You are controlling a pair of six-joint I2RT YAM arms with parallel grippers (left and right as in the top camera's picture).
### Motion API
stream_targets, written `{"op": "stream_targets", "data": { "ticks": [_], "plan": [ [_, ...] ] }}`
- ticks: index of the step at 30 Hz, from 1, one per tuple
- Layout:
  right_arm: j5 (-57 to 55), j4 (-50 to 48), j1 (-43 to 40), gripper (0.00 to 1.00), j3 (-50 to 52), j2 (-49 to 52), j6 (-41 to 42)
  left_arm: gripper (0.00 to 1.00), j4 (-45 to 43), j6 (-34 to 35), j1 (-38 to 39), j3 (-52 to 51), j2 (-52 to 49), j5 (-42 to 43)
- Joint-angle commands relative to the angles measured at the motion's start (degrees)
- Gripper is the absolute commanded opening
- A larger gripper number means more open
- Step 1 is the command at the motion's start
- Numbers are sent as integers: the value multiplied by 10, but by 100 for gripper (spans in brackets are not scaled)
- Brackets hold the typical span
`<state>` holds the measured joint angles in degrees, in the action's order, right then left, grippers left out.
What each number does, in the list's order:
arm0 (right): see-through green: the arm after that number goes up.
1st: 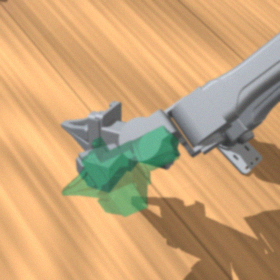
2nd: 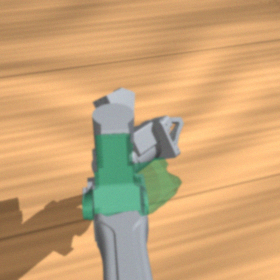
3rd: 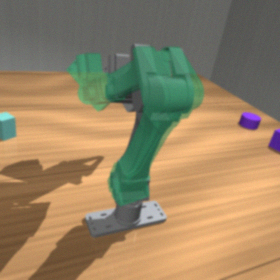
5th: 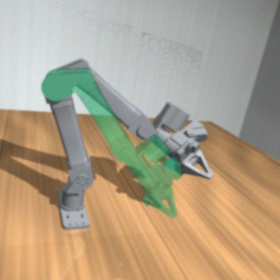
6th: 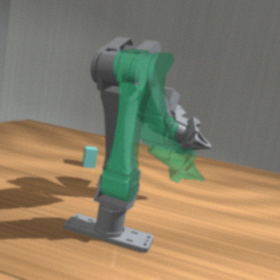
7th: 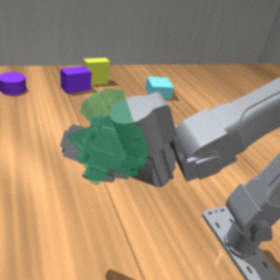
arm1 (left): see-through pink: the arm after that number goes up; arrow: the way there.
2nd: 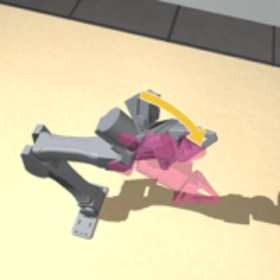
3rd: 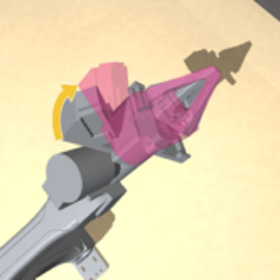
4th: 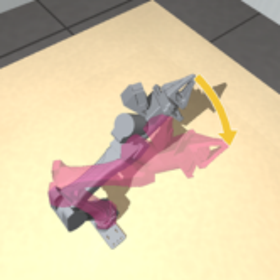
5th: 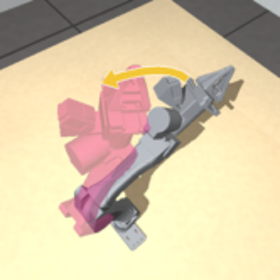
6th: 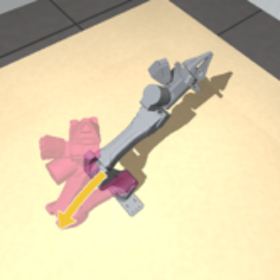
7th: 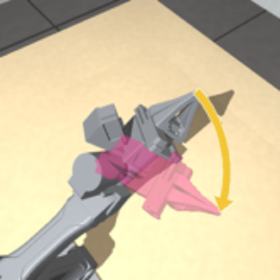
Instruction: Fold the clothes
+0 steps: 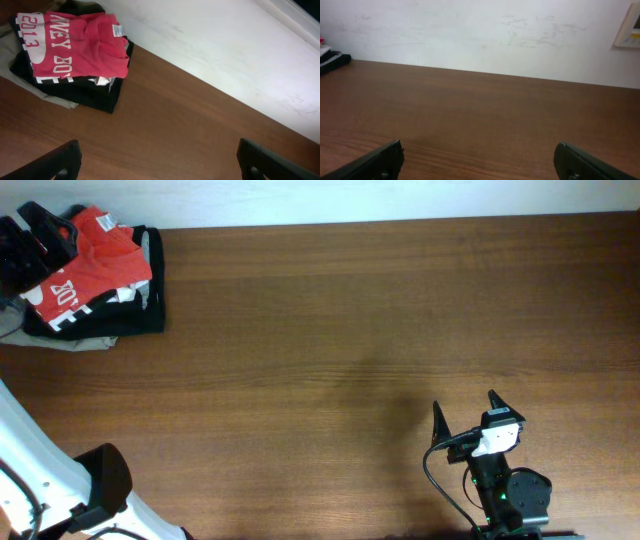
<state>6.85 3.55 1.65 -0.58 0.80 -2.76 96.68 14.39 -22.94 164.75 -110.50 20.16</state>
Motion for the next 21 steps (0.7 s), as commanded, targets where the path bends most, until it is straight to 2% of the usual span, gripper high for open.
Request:
{"op": "stream_targets", "data": {
  "ticks": [1, 12, 16, 18, 21],
  "plan": [
    [-11, 5, 5, 99, 3, -6, 7, 99, 0, -3, -1, 0, 6, 4],
    [-11, 5, 5, 99, 3, -6, 7, 99, 0, -3, 0, 0, -4, 4],
    [-11, 5, 5, 99, 3, -6, 7, 99, 0, -3, 33, -23, 17, 4],
    [-11, 5, 5, 99, 3, -6, 7, 99, 0, -3, 69, -91, 56, 4],
    [-11, 5, 5, 99, 3, -6, 7, 99, 0, -3, 123, -279, 151, 4]
  ]
}}
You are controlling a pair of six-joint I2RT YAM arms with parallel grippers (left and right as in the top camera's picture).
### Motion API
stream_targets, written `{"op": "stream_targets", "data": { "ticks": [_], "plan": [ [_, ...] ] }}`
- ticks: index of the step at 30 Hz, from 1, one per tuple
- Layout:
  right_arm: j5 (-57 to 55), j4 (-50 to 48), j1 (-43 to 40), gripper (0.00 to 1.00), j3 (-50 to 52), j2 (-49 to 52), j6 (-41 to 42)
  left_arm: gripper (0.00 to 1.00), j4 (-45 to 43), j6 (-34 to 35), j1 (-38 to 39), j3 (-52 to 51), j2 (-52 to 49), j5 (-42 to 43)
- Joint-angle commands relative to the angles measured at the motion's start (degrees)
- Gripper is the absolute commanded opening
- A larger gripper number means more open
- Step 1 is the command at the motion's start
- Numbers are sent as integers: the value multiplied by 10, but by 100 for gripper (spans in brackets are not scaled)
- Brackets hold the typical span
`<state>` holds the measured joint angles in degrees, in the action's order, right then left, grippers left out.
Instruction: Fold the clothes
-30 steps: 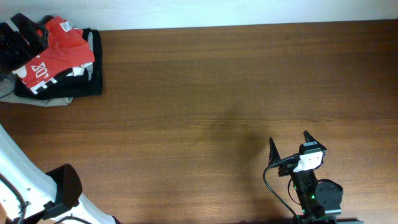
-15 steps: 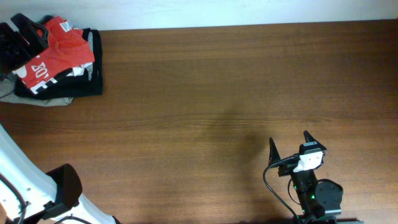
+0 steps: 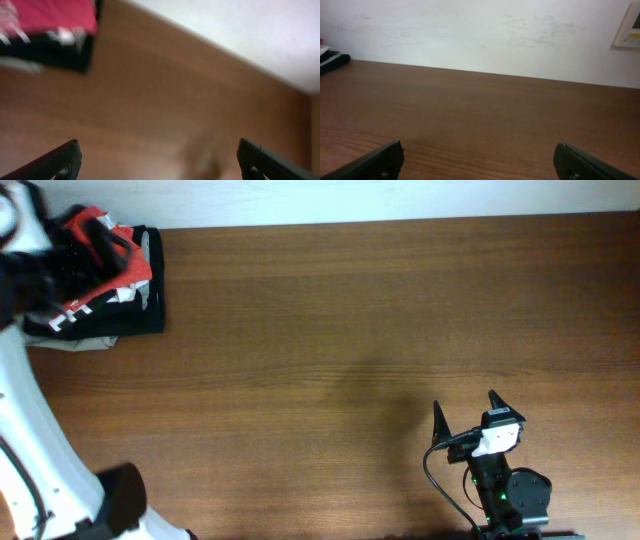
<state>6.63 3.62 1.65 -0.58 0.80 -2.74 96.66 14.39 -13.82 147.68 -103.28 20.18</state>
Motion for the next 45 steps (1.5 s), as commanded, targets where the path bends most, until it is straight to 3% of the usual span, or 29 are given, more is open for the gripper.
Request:
{"op": "stream_targets", "data": {
  "ticks": [1, 7, 11, 14, 16, 17, 18, 20, 22, 25, 32, 38, 39, 45],
  "plan": [
    [-9, 4, 5, 99, 3, -6, 7, 99, 0, -3, 45, -171, 111, 4],
    [-9, 5, 5, 99, 3, -6, 7, 99, -4, -3, 63, -489, 301, 1],
    [-9, 4, 5, 99, 3, -6, 7, 99, -92, -3, 63, -655, 439, -56],
    [-9, 5, 5, 99, 3, -6, 7, 99, -110, -3, 63, -764, 523, -138],
    [-9, 4, 5, 99, 3, -6, 7, 82, -103, -3, 63, -846, 571, -182],
    [-9, 4, 5, 98, 3, -6, 7, 99, -143, 19, 63, -905, 600, -177],
    [-9, 4, 5, 99, 3, -6, 7, 99, -175, 24, 63, -934, 614, -176],
    [-9, 5, 5, 99, 3, -6, 7, 99, -379, 32, 68, -1043, 658, -147],
    [-9, 4, 5, 99, 3, -6, 7, 99, -523, 32, 84, -1095, 680, -107],
    [-9, 4, 5, 99, 3, -6, 7, 99, -724, 31, 97, -1157, 711, -127],
    [-9, 5, 5, 99, 3, -6, 7, 99, -917, 27, 95, -1297, 844, -258],
    [-9, 5, 5, 99, 3, -6, 7, 99, -1074, 27, 90, -1451, 955, -261],
    [-9, 5, 5, 99, 3, -6, 7, 99, -1090, 27, 83, -1473, 969, -260],
    [-9, 5, 5, 99, 3, -6, 7, 99, -939, -25, 68, -1472, 1030, -305]
  ]
}}
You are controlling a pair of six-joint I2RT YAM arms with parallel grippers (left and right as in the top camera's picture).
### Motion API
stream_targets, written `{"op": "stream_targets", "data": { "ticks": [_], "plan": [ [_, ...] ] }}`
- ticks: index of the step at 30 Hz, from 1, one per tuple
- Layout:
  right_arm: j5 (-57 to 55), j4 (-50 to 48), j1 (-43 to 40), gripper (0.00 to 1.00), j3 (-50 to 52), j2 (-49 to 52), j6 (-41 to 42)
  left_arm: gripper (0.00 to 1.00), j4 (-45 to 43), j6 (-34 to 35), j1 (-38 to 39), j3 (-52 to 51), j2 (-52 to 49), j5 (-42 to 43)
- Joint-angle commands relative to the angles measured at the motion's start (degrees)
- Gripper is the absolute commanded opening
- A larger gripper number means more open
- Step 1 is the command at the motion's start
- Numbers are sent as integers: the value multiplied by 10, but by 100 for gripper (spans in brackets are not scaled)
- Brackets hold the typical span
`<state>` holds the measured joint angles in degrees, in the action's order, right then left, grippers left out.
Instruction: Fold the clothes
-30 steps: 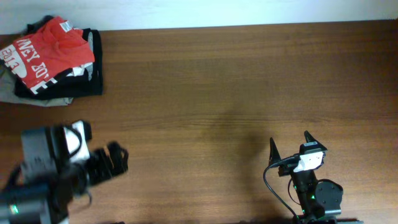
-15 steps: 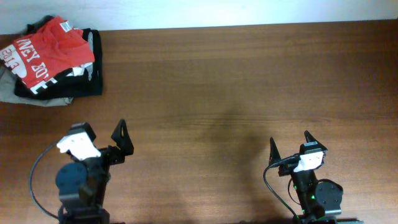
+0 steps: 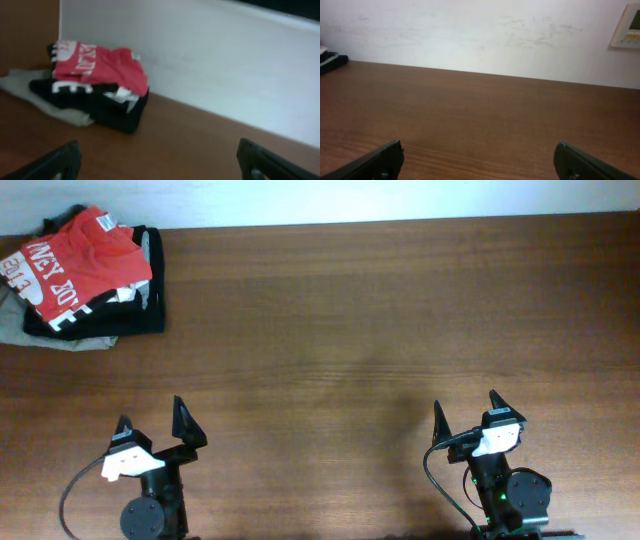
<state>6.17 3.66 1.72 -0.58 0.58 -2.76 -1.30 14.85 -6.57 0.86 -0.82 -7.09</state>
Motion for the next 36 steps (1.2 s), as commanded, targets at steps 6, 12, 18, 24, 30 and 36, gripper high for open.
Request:
{"op": "stream_targets", "data": {
  "ticks": [6, 12, 18, 24, 30, 36],
  "plan": [
    [-4, 4, 5, 99, 3, -4, 7, 99, 53, -83, -5, -3, 5, -12],
    [-5, 4, 5, 99, 3, -4, 7, 99, 53, -83, -5, -3, 5, -12],
    [-5, 4, 5, 99, 3, -4, 7, 99, 53, -83, -5, -3, 5, -12],
    [-5, 4, 5, 99, 3, -4, 7, 99, 53, -83, -5, -3, 5, -12],
    [-5, 4, 5, 98, 3, -4, 7, 99, 53, -83, -5, -3, 5, -12],
    [-5, 4, 5, 99, 3, -4, 7, 99, 53, -83, -5, -3, 5, -12]
  ]
}}
